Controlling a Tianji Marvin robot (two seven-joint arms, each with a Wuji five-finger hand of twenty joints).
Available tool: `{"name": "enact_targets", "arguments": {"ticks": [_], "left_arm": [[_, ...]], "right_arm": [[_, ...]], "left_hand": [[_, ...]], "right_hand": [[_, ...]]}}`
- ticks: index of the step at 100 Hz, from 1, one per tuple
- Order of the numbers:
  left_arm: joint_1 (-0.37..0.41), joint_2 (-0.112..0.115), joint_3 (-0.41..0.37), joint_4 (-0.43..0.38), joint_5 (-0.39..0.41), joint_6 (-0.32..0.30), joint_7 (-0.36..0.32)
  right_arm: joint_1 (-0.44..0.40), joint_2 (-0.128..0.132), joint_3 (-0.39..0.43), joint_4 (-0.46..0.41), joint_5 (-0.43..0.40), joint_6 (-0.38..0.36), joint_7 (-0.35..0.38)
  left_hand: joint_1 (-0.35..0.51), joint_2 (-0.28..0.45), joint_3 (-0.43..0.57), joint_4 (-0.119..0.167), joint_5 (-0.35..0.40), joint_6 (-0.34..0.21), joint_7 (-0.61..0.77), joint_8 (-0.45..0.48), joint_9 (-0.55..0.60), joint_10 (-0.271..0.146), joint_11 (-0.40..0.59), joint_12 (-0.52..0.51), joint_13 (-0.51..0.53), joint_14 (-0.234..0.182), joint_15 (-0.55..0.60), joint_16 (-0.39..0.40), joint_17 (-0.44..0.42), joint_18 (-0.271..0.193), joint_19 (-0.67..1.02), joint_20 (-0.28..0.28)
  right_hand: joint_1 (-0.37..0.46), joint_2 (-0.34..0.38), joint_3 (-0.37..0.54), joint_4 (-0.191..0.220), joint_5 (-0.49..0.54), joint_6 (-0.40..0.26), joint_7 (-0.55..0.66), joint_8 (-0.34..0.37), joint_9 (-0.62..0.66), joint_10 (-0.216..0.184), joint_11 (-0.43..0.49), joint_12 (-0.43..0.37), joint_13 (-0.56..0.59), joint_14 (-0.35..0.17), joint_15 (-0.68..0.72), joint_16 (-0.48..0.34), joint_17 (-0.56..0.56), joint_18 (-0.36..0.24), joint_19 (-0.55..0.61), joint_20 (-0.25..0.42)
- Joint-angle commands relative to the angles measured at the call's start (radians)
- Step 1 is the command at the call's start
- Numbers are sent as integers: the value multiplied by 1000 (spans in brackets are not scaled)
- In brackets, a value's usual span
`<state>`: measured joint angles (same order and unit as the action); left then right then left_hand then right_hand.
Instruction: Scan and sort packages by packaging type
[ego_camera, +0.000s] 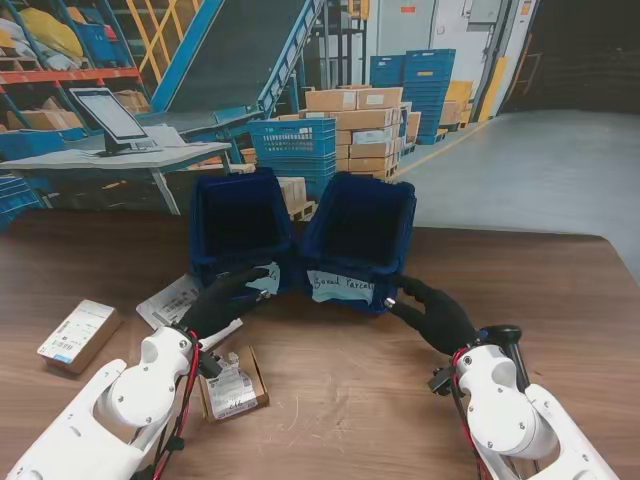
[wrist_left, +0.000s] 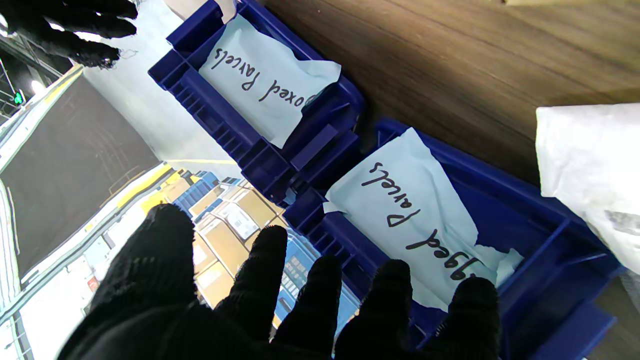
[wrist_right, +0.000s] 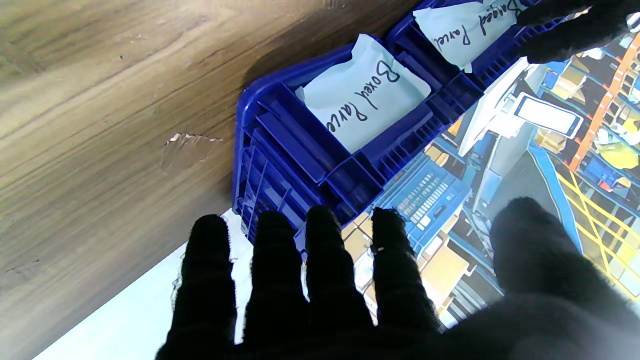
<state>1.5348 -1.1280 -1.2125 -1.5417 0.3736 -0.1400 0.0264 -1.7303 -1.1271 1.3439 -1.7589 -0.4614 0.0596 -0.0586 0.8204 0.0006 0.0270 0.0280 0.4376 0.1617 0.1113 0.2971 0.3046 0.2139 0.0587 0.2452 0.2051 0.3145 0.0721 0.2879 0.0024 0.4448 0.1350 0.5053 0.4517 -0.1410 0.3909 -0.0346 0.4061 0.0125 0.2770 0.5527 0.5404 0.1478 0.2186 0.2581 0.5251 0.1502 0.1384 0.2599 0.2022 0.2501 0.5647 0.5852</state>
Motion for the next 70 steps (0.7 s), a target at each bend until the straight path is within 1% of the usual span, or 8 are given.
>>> {"name": "enact_targets", "arguments": {"ticks": [1,10,17,31,43,53,65,70], "left_arm": [[20,-5,-8,-23,-10,13,-9],[37,0,-24,-45,-7,29,-24],[54,6,-39,-68,11,44,-42],[94,16,-75,-112,79,89,-58],[129,28,-117,-140,135,123,-96],[158,35,-154,-150,171,123,-114],[180,42,-195,-147,209,103,-126],[187,47,-212,-148,237,101,-140]], "right_arm": [[-7,-3,1,-7,-2,3,14],[-6,-4,2,-7,2,2,10],[-4,-5,2,-4,4,-2,9],[-2,-5,1,-1,4,-13,5],[-4,-7,4,-6,4,-18,-5],[-8,-8,6,-10,1,-19,-12],[-9,-10,3,-13,2,-23,-19],[-9,-9,0,-13,1,-25,-20]], "left_hand": [[27,39,-39,6,13,7,-3,-4,34,-3,-25,11,-23,-5,-21,-10,-16,-15,-7,14],[28,38,-39,6,13,7,-3,-4,34,-4,-26,11,-26,-7,-22,-10,-15,-15,-7,14],[27,39,-39,6,13,8,-3,-4,34,-3,-25,11,-25,-6,-21,-10,-16,-15,-7,14],[15,29,-45,4,9,9,-5,-4,35,-5,-25,12,-24,-8,-21,-10,-17,-12,-8,13],[3,12,-44,5,-5,12,-10,-6,27,-7,-27,12,-27,-10,-22,-10,-17,-15,-10,12],[-10,-12,-44,5,-15,16,-14,-7,20,-7,-27,13,-30,-11,-22,-10,-16,-17,-9,11],[-16,-59,-39,8,-28,20,-19,-10,15,-13,-26,15,-33,-18,-22,-11,-18,-22,-11,10],[-20,-81,-39,9,-33,24,-21,-11,11,-14,-27,16,-36,-21,-23,-11,-21,-24,-12,9]], "right_hand": [[-2,25,-11,31,12,-8,-2,2,-1,-31,-6,0,-4,-10,-2,24,-10,-5,3,12],[-1,25,-10,31,13,-9,-2,2,-1,-31,-6,0,-4,-9,-2,24,-10,-4,3,12],[-2,25,-11,31,12,-10,-2,2,-1,-32,-6,0,-3,-10,-2,24,-10,-3,3,12],[-2,25,-11,31,13,-10,-1,2,-1,-32,-6,0,-4,-9,-2,24,-10,-4,3,12],[-2,25,-10,31,12,-8,-2,2,-1,-33,-6,0,-4,-10,-3,24,-10,-5,2,12],[-2,25,-10,31,14,-8,-1,2,0,-32,-6,0,-3,-11,-2,24,-10,-4,2,12],[-1,24,-10,31,14,-8,-1,2,-1,-31,-6,0,-3,-9,-2,24,-11,-3,2,12],[-2,25,-10,31,14,-9,-1,2,-1,-32,-6,0,-4,-12,-3,24,-9,-4,3,13]]}}
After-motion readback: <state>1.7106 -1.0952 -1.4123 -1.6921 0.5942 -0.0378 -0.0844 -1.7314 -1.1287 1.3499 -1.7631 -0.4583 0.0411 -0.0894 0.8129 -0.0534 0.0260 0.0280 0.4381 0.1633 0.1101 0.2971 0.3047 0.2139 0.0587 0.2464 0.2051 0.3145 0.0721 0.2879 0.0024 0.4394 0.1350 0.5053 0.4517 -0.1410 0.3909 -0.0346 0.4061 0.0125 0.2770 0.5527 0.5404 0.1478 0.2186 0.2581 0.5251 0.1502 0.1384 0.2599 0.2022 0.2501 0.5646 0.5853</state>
